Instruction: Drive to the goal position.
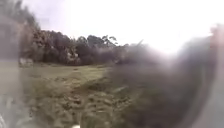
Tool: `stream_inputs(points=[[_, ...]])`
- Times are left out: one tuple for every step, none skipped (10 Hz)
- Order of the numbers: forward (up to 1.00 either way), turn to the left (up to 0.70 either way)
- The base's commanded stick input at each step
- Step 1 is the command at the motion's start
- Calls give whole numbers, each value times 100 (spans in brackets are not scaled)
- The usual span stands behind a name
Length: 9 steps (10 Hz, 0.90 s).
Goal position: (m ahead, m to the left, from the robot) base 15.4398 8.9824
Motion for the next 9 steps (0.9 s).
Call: stream_inputs(points=[[70, 14], [70, 14], [70, 14], [70, 14], [70, 14], [70, 14], [70, 14], [70, 14], [70, 14]])
